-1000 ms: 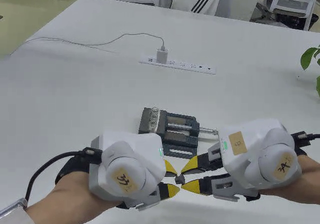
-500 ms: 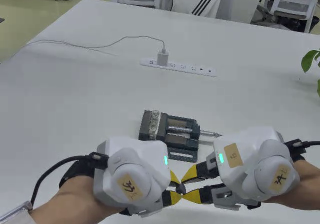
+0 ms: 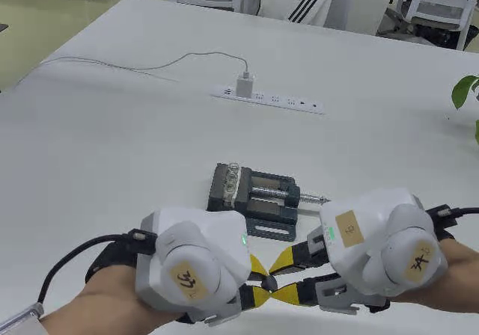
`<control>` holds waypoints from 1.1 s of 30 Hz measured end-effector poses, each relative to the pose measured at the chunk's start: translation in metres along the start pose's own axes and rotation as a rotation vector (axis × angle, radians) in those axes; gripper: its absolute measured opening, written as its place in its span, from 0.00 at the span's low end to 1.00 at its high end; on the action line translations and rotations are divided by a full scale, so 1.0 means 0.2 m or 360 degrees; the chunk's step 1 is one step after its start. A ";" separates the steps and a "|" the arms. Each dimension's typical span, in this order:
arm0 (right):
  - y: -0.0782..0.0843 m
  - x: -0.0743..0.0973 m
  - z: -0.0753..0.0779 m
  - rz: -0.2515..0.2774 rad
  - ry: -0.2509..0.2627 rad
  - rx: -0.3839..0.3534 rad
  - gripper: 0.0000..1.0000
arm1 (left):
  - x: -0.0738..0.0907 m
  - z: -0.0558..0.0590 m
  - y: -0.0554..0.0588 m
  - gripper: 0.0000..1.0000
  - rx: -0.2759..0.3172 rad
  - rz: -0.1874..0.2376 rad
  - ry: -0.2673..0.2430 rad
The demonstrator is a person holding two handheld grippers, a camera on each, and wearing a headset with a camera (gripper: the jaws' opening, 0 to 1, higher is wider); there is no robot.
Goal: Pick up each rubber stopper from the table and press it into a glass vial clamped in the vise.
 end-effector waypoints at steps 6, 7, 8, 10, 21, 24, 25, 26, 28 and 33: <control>0.00 0.05 0.02 0.0191 -0.0013 -0.0172 0.13 | 0.01 0.00 0.00 0.05 -0.0059 0.0025 0.0000; -0.01 0.05 0.02 0.0199 -0.0016 -0.0176 0.13 | 0.01 0.00 0.00 0.05 -0.0064 0.0028 -0.0005; -0.01 0.05 0.02 0.0220 -0.0029 -0.0203 0.13 | 0.01 0.00 0.00 0.05 -0.0063 0.0030 -0.0008; 0.00 0.05 0.02 0.0230 -0.0048 -0.0222 0.12 | 0.01 0.00 -0.01 0.05 -0.0065 0.0042 -0.0015; 0.02 0.03 0.01 0.0219 -0.0052 -0.0249 0.11 | 0.02 0.00 -0.01 0.05 -0.0038 0.0087 -0.0059; 0.02 0.03 0.01 0.0219 -0.0049 -0.0247 0.10 | 0.02 0.00 -0.01 0.05 -0.0013 0.0086 -0.0062; 0.02 0.03 0.01 0.0221 -0.0050 -0.0251 0.11 | 0.02 -0.01 -0.01 0.05 -0.0010 0.0085 -0.0065; 0.02 0.03 0.01 0.0221 -0.0049 -0.0251 0.11 | 0.02 -0.01 -0.01 0.05 -0.0003 0.0084 -0.0067; 0.01 0.03 0.01 0.0217 -0.0044 -0.0246 0.10 | 0.02 -0.01 -0.01 0.05 0.0013 0.0083 -0.0071; 0.01 0.04 0.01 0.0219 -0.0032 -0.0256 0.09 | 0.02 -0.01 -0.01 0.05 0.0030 0.0082 -0.0083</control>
Point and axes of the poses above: the centre of the closed fingertips' face, and the gripper's own axes: x roughly backward along the fingers, z roughly to its right, y roughly out of its underside, the point moved 9 cm from there along x, roughly backward along the fingers, and after that the axes turned 15 degrees about -y, right-handed, at the moved point
